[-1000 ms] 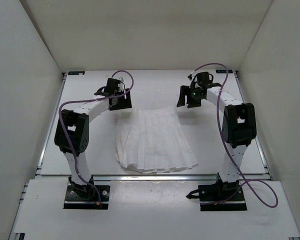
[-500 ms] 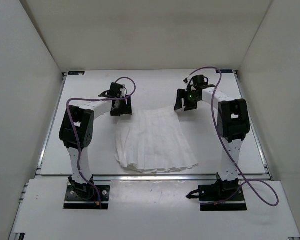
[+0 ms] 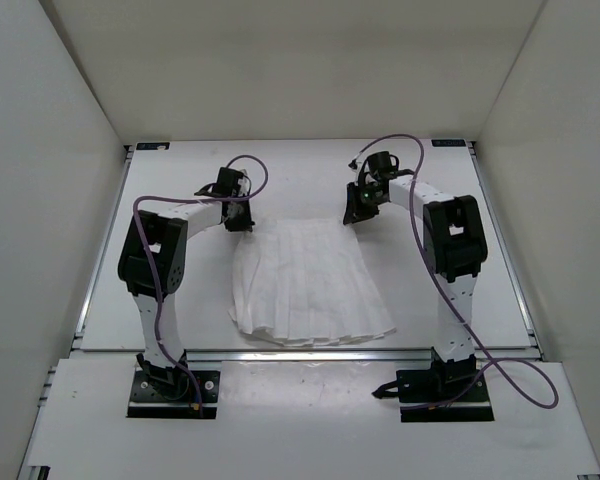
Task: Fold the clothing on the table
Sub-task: Flatten the skirt out
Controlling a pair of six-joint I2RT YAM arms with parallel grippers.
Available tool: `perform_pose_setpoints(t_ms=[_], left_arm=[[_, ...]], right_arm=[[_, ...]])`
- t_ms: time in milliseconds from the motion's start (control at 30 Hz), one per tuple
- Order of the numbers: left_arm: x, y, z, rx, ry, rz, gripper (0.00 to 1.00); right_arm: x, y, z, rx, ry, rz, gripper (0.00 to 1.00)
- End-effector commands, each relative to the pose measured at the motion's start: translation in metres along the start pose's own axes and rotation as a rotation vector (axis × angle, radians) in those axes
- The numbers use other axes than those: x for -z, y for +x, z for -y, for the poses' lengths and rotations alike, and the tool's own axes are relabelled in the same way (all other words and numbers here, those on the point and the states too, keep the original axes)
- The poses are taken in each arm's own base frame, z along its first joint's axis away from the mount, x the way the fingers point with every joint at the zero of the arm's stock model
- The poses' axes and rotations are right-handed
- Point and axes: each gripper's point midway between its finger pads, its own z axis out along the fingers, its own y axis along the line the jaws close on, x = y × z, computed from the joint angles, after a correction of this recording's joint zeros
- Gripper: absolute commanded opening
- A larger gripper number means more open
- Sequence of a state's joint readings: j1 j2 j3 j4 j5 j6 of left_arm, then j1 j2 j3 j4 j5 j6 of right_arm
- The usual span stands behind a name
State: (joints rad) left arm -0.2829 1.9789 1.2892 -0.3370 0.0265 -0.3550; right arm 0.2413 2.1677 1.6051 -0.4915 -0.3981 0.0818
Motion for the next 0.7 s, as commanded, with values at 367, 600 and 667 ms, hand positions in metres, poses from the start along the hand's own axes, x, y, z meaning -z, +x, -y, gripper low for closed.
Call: perform_pose_setpoints(t_ms=[367,600,667], left_arm=[[0.004,-0.086,0.021,-0.005,0.055,0.092,0.0],[0.124,-0.245,0.058,0.026,0.184,0.488,0.0],[0.161,-0.258,0.067,0.004,0.2,0.583,0.0]], right_arm=[[0.047,-0.139,0.008,-0.035,0.002,0.277,0.0],[0.207,-0.251,-0.013,0.054,-0.019,0.663,0.0],[0.238,-0.249,-0.016,0.091,0.005,0.693,0.0]])
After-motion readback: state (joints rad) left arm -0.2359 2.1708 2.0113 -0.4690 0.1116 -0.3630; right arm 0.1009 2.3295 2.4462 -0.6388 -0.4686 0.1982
